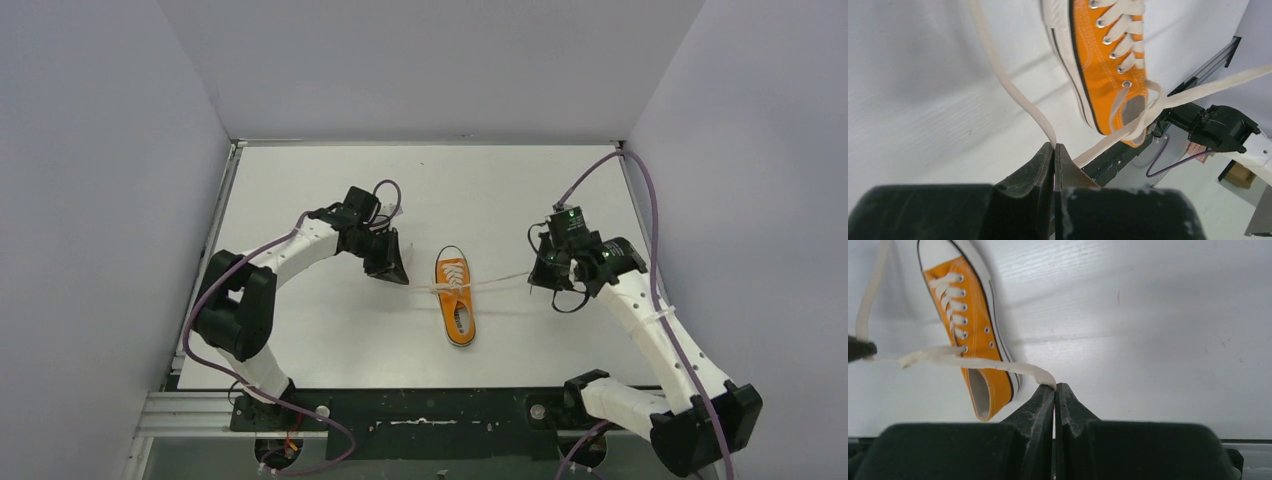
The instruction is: Tie the shoes
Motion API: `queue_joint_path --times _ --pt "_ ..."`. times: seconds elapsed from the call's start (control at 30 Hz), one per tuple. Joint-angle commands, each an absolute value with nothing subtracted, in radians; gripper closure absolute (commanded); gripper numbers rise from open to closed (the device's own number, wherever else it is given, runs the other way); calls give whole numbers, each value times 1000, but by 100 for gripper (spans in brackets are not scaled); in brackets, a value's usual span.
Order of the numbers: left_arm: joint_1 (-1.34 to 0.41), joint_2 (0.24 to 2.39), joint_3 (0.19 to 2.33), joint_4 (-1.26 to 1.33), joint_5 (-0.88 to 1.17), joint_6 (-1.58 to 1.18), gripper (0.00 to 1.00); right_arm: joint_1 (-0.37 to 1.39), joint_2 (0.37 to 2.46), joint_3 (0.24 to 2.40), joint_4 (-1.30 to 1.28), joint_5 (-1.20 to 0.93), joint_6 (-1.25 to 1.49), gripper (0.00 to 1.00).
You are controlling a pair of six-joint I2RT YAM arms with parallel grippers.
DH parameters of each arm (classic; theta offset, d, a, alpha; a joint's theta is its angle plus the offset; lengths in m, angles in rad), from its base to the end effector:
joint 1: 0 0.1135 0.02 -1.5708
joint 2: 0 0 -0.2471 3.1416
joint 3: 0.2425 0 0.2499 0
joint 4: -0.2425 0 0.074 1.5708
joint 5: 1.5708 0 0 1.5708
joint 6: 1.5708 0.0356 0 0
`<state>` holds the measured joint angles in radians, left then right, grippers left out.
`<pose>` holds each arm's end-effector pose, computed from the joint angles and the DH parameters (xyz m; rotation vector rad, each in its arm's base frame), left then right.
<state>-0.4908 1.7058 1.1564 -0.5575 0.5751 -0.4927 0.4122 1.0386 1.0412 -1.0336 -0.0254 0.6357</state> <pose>0.2889 -0.1764 0.1900 0.1942 2.8184 -1.0490 0.1768 0.0783 0.2931 0.2872 2.6432 0.3972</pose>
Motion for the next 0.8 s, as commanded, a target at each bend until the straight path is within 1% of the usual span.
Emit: queue_joint_path --times 0.0,0.13,0.3,0.47,0.6,0.77 --pt "-448 1706 1158 -610 560 -506 100 290 1160 1093 -908 -12 566 100" --pt "-439 1716 1155 -664 549 -472 100 189 1242 1079 -973 68 557 100" --pt "-415 1696 1072 -671 567 -458 100 42 1252 980 -984 158 556 100" --pt "-402 1729 1033 -663 586 -426 100 -52 1316 909 -863 233 513 100" --pt "-394 1753 1029 -664 579 -398 100 -95 1357 905 -760 223 486 100" --pt "-375 1769 1014 -666 558 -362 100 -205 1389 922 -731 222 497 100"
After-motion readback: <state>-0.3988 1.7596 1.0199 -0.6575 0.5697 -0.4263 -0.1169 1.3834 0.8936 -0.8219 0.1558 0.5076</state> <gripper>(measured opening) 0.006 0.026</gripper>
